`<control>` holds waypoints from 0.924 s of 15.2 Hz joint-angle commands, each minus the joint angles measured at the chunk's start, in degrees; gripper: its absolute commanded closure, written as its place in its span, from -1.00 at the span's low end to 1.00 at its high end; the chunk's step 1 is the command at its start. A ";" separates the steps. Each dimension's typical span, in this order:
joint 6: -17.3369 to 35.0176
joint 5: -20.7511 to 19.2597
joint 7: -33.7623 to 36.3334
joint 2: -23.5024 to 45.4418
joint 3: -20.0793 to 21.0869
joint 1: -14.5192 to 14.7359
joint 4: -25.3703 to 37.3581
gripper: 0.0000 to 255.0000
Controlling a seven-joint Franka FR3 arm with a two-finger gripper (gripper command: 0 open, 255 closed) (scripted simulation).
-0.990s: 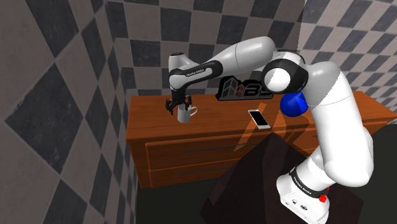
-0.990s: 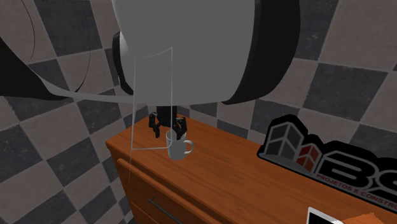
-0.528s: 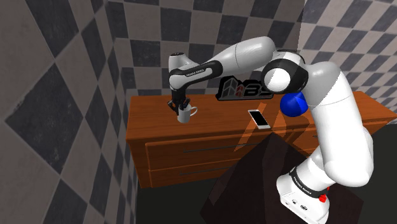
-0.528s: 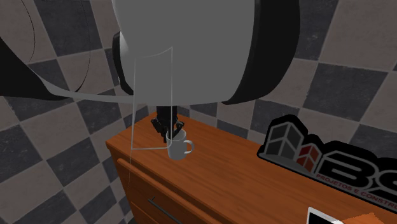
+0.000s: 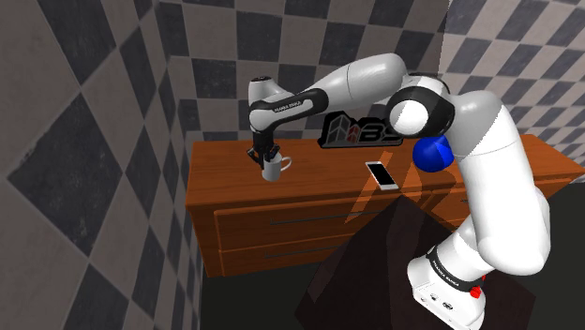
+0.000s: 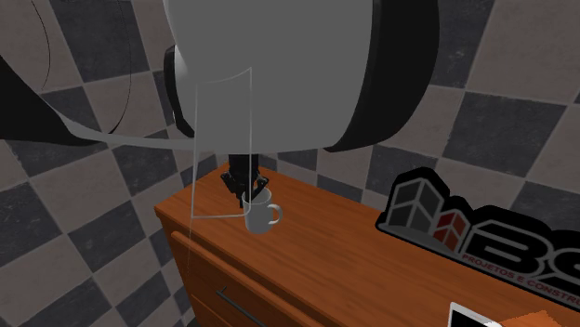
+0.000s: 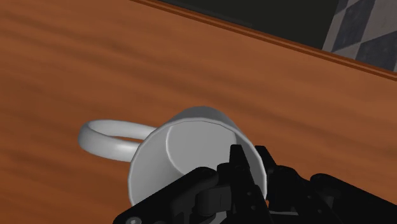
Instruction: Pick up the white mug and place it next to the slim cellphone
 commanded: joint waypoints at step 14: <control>-7.18 0.49 0.08 -6.29 0.42 -0.28 0.91 1.00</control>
